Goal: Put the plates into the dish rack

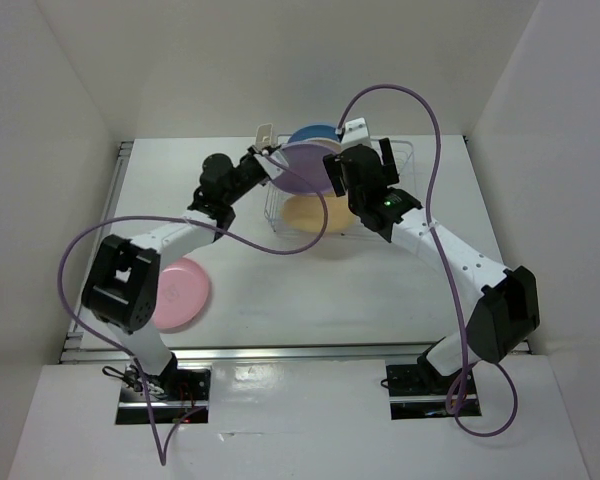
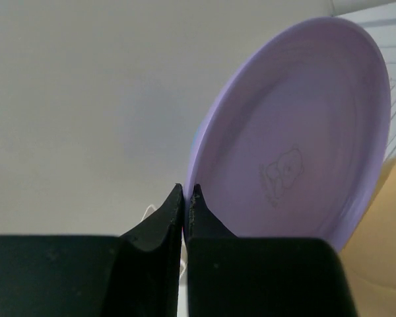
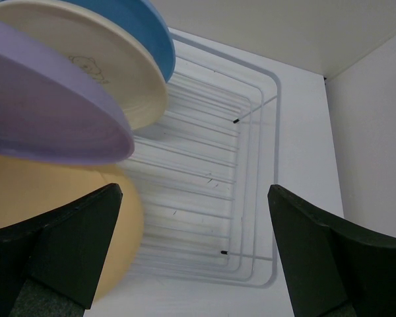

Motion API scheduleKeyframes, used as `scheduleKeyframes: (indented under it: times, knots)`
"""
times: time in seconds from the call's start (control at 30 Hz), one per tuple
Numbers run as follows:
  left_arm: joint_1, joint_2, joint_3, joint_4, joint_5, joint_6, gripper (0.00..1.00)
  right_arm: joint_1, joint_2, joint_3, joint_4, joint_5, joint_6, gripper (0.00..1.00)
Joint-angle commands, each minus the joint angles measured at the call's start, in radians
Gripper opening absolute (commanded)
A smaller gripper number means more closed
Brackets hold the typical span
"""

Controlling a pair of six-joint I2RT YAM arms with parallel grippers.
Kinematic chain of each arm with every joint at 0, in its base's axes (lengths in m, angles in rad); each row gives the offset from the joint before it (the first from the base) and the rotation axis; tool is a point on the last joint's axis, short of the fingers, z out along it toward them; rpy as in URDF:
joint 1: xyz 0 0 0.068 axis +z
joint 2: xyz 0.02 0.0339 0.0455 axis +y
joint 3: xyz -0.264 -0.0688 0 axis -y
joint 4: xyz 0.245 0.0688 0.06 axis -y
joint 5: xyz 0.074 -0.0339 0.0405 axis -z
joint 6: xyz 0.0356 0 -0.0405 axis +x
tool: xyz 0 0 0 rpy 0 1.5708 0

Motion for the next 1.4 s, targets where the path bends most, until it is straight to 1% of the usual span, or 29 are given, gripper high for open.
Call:
scheduleKeyframes:
  times: [0.0,0.07,0.13,0.27,0.6,0.87,1.17,1.37]
  knots:
    - [-0.012,0.062,0.069,0.319,0.027,0.076,0.00,-0.007,-0.073,-0.023,0.029,0.008,0.009,1.00]
    - [-0.013,0.119,0.131,0.335,0.027,0.076,0.00,-0.007,-0.073,-0.034,0.018,0.017,0.009,1.00]
    - [-0.013,0.142,0.192,0.308,0.046,0.088,0.00,-0.007,-0.073,-0.034,0.006,0.027,0.018,1.00]
    - [-0.013,0.185,0.232,0.288,0.068,0.109,0.00,-0.007,-0.073,-0.034,-0.007,0.036,0.018,1.00]
    - [-0.013,0.203,0.214,0.265,0.100,0.100,0.00,-0.007,-0.062,-0.034,-0.007,0.045,0.018,1.00]
    - [-0.013,0.253,0.183,0.230,0.066,0.140,0.00,-0.007,-0.062,-0.043,-0.007,0.045,0.027,1.00]
    - [-0.022,0.309,0.174,0.207,0.034,0.140,0.00,-0.007,-0.062,-0.061,-0.007,0.054,0.027,1.00]
    - [-0.022,0.340,0.174,0.162,0.043,0.149,0.00,-0.016,-0.053,-0.061,-0.016,0.054,0.037,1.00]
